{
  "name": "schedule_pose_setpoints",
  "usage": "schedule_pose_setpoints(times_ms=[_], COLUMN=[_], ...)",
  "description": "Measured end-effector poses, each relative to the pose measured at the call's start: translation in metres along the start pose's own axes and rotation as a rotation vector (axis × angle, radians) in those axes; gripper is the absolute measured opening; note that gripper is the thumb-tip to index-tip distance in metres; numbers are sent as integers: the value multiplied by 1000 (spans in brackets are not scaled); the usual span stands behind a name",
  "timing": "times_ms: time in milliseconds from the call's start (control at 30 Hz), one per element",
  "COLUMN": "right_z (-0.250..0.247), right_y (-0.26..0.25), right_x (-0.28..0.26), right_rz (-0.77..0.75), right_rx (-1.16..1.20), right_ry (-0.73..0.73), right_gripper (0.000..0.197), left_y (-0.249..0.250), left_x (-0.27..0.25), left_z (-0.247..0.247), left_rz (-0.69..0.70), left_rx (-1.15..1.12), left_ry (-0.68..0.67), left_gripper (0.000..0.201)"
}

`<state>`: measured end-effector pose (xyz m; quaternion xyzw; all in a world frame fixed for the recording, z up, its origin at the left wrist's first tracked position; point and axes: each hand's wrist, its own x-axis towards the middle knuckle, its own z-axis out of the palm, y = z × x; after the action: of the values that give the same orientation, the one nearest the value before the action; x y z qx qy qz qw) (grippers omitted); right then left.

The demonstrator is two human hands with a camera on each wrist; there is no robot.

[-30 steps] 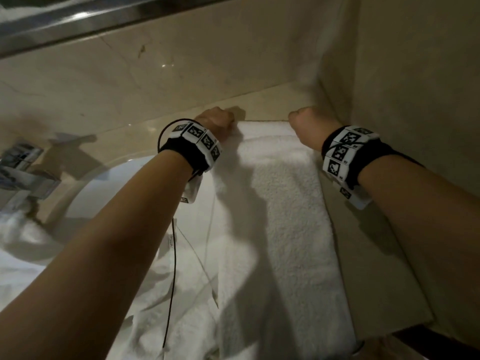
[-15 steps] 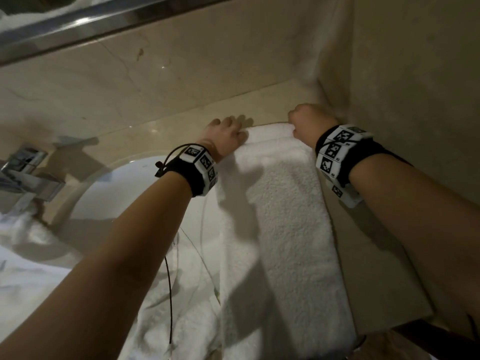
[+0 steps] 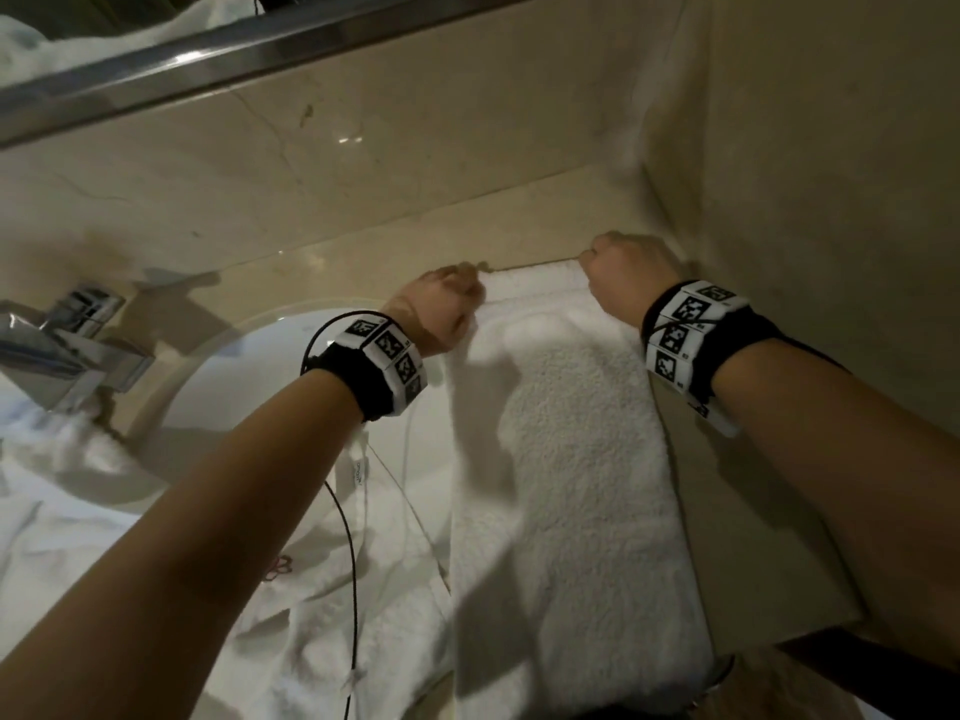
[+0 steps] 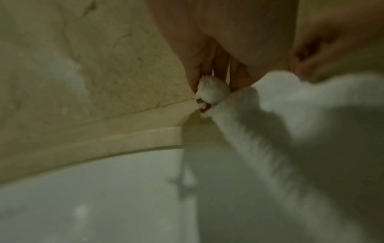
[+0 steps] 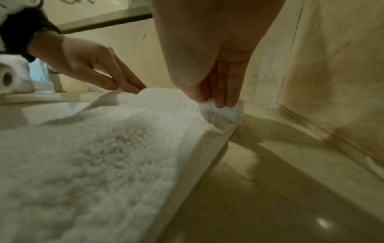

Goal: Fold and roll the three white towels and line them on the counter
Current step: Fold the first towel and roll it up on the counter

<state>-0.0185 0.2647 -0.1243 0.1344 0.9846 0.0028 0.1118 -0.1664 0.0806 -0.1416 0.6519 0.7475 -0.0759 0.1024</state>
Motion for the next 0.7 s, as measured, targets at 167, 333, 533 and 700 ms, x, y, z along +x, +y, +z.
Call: schedule_pose_setpoints(times_ms=[167, 333, 533, 700], right_z=[6, 3, -13, -10], right_y=[6, 8, 11, 14], right_x=[-1, 7, 12, 13], right_rz=[70, 139, 177, 205], right_rx=[105, 110, 95, 178], right_ry=[35, 9, -151, -162], right_gripper=[14, 38, 31, 30], left_y=[5, 1, -1, -1], left_x=[13, 31, 27, 37], left_z=[-29, -35, -24, -32], left_rz=[-374, -517, -468, -385], left_rx=[-313, -389, -305, -233], left_ry=[33, -61, -118, -147], left_gripper=[26, 40, 38, 49])
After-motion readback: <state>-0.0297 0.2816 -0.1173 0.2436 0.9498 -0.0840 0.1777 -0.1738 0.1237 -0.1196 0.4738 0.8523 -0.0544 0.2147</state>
